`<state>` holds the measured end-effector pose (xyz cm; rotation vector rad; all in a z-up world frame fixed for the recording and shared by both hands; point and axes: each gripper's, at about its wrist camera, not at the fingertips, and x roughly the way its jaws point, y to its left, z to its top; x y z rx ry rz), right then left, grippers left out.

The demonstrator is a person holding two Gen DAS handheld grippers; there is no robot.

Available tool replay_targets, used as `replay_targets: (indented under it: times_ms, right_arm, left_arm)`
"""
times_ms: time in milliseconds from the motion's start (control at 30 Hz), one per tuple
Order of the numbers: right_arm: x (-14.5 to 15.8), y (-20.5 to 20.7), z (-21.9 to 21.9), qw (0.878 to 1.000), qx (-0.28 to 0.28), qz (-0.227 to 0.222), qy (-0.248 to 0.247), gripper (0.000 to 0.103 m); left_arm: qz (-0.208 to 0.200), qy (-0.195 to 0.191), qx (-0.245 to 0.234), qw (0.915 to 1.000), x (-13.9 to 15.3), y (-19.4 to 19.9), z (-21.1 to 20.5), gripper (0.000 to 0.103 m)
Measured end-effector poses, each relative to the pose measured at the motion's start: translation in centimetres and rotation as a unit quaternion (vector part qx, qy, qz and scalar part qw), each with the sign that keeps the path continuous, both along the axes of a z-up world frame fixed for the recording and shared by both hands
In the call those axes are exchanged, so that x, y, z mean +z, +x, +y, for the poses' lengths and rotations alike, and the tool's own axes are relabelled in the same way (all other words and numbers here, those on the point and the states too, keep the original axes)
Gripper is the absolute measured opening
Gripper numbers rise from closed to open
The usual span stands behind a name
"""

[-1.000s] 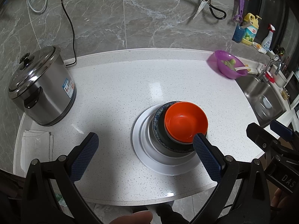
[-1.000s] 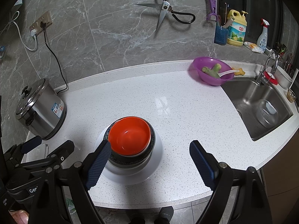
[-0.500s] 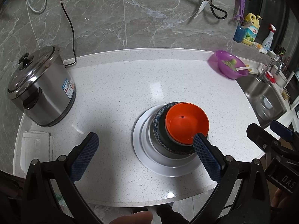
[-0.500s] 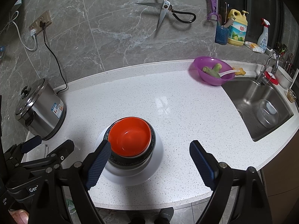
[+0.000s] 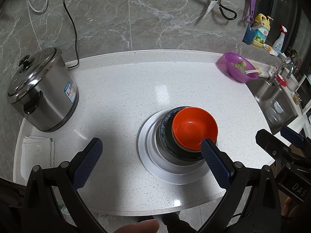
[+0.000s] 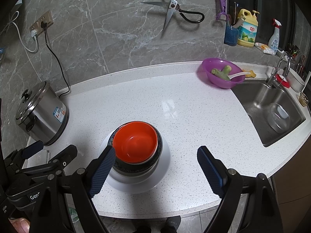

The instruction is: Organize plates and bowls

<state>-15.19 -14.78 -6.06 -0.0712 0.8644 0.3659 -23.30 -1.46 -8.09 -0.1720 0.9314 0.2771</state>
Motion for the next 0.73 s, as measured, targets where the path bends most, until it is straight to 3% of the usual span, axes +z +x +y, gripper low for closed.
replay_targets:
  times_ms: [733]
  right_arm:
    - [-0.48, 0.49, -0.01, 1.000, 0.001, 0.008, 0.002, 0.088]
  left_arm:
    - [-0.006, -0.005, 0.007, 0.9999, -0.14, -0.16, -0.35, 0.102]
